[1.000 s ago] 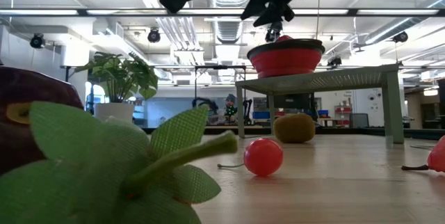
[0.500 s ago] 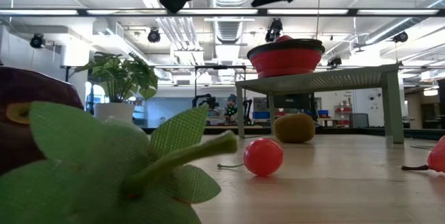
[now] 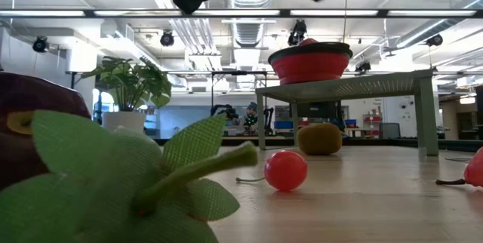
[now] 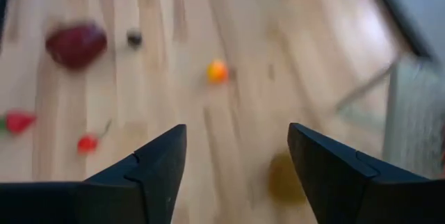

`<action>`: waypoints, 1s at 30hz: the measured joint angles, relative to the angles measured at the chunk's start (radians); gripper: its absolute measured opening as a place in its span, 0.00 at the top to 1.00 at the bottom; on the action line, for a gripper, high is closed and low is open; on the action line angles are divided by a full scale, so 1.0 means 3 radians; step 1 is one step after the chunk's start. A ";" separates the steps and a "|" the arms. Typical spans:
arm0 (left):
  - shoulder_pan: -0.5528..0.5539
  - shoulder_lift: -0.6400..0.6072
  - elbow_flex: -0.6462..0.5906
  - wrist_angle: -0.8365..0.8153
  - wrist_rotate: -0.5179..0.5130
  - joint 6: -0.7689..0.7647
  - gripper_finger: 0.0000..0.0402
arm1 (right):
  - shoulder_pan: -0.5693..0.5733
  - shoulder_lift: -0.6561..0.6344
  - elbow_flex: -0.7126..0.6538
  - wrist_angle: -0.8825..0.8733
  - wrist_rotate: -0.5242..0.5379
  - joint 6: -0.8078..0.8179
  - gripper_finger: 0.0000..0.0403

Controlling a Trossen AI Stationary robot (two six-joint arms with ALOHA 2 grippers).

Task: Pick & Place Fruit
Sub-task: Put the yellow pear into the red strainer bowl

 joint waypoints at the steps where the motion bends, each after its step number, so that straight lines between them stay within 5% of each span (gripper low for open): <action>1: 0.0000 0.0000 0.0000 0.0000 0.0000 0.0000 0.23 | 0.0096 0.0007 -0.0002 -0.0142 0.0051 0.0179 0.41; 9: 0.0000 0.0000 0.0000 0.0008 0.0000 0.0000 0.23 | 0.0824 0.0057 -0.0053 -0.0740 0.0352 0.1744 0.45; 21: 0.0000 0.0000 0.0000 0.0009 0.0000 -0.0001 0.23 | 0.1355 0.0766 -0.0049 -0.0713 0.0327 0.1957 0.45; 30: 0.0003 0.0000 0.0000 -0.0147 -0.0002 0.0088 0.23 | 0.1451 0.1214 -0.0048 -0.0347 -0.0174 0.2011 0.41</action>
